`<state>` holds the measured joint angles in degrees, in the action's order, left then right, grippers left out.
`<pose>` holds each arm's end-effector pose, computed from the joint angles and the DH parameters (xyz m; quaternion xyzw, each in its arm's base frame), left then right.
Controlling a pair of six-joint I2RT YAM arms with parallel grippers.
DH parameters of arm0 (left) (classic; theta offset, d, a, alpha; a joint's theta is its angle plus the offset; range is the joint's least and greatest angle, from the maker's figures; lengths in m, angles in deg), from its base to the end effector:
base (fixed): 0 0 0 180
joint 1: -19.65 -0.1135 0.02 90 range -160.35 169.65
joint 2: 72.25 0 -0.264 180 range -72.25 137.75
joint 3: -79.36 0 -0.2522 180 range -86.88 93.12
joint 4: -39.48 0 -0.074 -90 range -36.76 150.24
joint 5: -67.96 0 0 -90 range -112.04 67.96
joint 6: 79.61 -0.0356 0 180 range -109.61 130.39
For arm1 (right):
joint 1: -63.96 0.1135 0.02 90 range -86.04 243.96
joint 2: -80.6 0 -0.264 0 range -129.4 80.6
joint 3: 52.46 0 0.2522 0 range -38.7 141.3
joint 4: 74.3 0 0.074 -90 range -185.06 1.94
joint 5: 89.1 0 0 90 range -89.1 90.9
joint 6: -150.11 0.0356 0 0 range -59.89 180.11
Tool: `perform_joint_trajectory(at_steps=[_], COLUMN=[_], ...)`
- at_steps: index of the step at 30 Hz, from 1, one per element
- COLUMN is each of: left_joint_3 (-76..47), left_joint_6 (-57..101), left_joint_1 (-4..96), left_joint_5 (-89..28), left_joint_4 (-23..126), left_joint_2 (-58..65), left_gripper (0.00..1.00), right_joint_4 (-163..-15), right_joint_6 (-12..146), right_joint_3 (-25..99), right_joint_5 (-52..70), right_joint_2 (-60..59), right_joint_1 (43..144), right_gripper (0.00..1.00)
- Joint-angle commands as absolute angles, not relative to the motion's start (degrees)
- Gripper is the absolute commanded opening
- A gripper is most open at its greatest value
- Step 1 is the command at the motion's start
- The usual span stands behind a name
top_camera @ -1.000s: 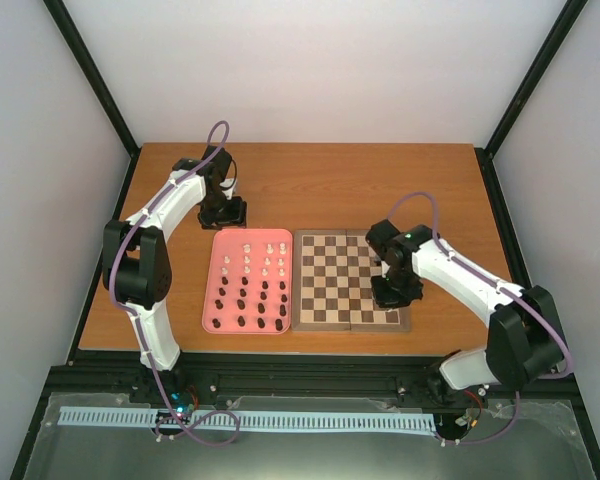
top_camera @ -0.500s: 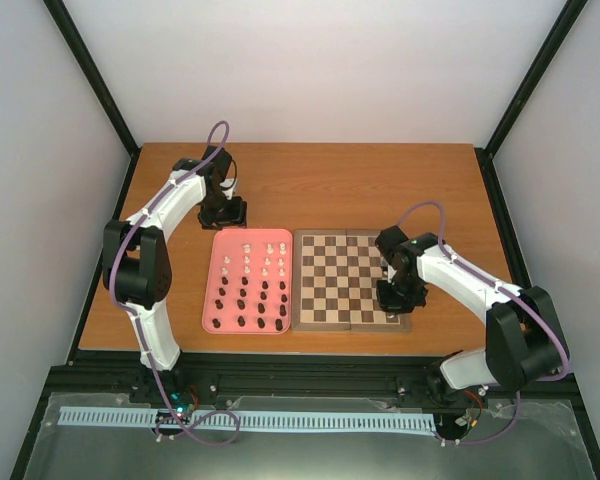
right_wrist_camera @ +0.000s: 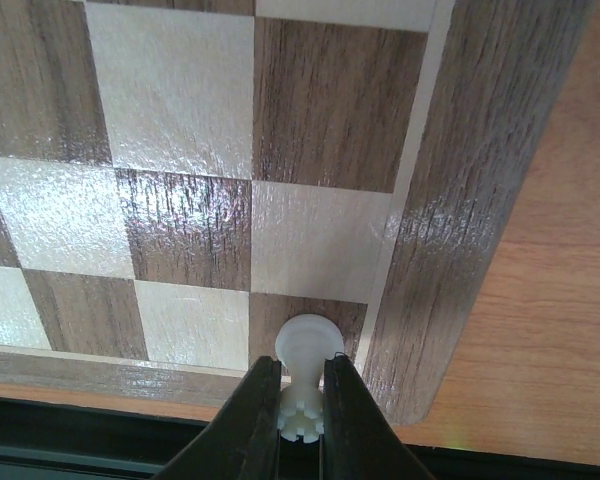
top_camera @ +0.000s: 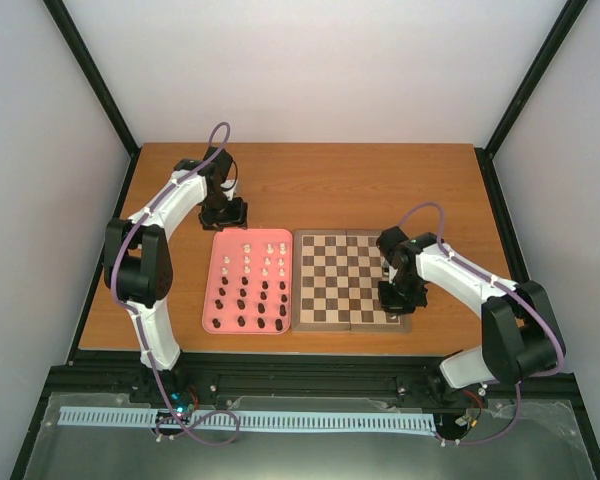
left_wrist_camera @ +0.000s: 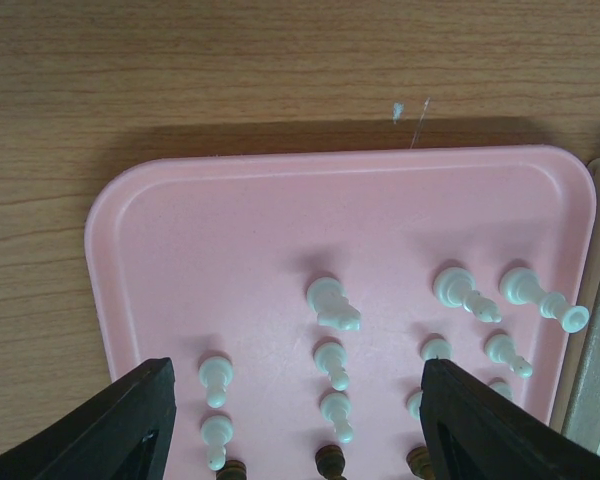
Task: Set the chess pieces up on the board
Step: Place the chess piece on the chessboard.
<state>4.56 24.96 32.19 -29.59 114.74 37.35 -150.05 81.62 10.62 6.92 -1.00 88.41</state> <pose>0.3696 -0.0870 0.2353 -0.0117 0.9937 -0.0848 0.0720 0.1918 0.0913 0.1855 0.0236 -0.9976 -0.0338 0.0547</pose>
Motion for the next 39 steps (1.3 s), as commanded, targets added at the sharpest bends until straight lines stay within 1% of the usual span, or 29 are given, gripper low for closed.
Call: perform_joint_trajectory(at_steps=[1,8,29,34,39], left_joint_3=[5.06,5.23,4.98,4.88,4.88], left_joint_6=[25.14,25.15,25.16,25.15,25.16], left_joint_1=[31.52,31.52,31.52,31.52,31.52], left_joint_5=[-29.82,-29.94,-29.92,-29.89,-30.04], left_joint_4=[114.5,114.58,114.41,114.41,114.33], left_joint_2=[37.76,38.07,37.95,37.78,37.88], left_gripper=[0.76,0.76,0.76,0.76,0.76], right_joint_4=[-149.41,-149.56,-150.45,-150.72,-150.78], right_joint_6=[80.94,81.02,80.89,81.34,81.36], right_joint_3=[10.15,9.9,9.58,9.64,10.01], right_joint_5=[6.44,6.67,7.51,6.73,6.63], right_joint_2=[-1.96,-1.99,-0.96,-0.57,-0.41], right_joint_1=[87.93,87.95,87.95,87.95,87.95], right_gripper=[0.05,0.09,0.09,0.18,0.23])
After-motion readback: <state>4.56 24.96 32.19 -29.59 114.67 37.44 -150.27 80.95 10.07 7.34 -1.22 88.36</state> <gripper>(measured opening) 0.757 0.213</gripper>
